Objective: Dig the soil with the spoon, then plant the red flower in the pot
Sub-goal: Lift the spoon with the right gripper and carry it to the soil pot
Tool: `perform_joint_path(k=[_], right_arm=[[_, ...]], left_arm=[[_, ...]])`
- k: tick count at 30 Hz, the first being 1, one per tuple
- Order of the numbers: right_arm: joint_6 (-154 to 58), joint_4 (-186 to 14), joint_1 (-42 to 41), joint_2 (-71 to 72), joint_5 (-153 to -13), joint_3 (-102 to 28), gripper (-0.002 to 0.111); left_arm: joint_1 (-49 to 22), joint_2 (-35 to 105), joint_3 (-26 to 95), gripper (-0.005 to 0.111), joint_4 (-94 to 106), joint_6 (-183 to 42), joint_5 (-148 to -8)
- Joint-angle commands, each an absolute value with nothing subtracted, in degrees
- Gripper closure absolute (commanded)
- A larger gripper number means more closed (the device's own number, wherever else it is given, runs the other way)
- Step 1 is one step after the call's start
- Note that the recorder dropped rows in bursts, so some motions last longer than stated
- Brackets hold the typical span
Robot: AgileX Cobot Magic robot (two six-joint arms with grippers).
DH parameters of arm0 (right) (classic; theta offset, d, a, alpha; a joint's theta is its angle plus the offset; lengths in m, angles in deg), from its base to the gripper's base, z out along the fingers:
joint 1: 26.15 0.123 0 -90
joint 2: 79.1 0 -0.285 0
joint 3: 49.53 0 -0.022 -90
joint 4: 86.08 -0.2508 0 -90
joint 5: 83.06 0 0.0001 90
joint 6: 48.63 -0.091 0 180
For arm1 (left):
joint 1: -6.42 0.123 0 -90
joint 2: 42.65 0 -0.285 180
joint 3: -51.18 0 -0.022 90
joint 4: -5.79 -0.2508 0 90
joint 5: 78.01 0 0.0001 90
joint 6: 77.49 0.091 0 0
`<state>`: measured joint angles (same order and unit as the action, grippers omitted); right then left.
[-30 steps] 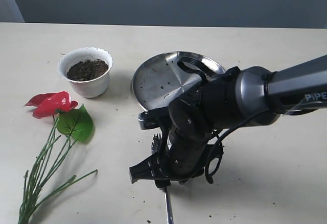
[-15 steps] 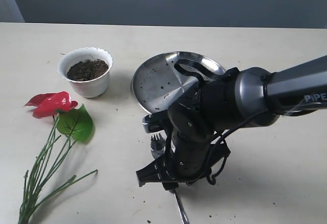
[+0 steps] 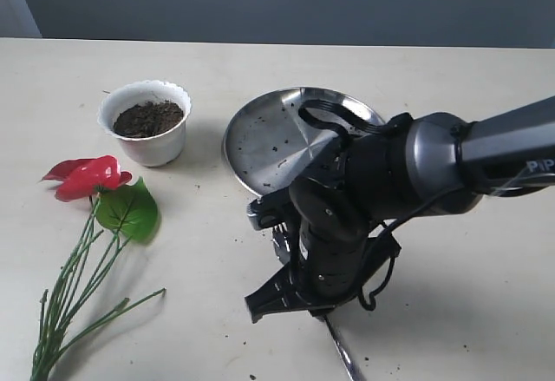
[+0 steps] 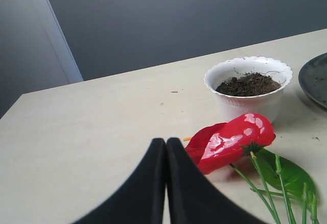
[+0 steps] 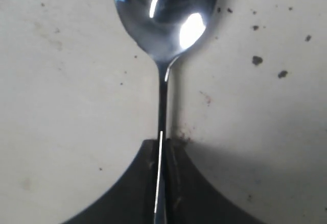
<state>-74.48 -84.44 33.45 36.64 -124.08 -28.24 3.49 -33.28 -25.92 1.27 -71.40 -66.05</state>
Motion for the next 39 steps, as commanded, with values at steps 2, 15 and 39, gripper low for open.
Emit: perform_joint_path(k=[2,15,39], right_arm=[[-71.14,-83.60,33.25,33.01,-124.09,-28.15,0.109],[-55.52,-58.83,33.25,31.48,-133.01,-51.16,0.109],[-31.70,13.87,33.25,51.29,-117.41,-59.51,0.109]], left_arm=[[3.41,-33.52,-26.03,0.106,1.75,-71.68,-66.45],[3.41,-33.52,-26.03,0.106,1.75,-71.68,-66.45],[3.41,-33.52,-26.03,0.106,1.75,-71.68,-66.46]])
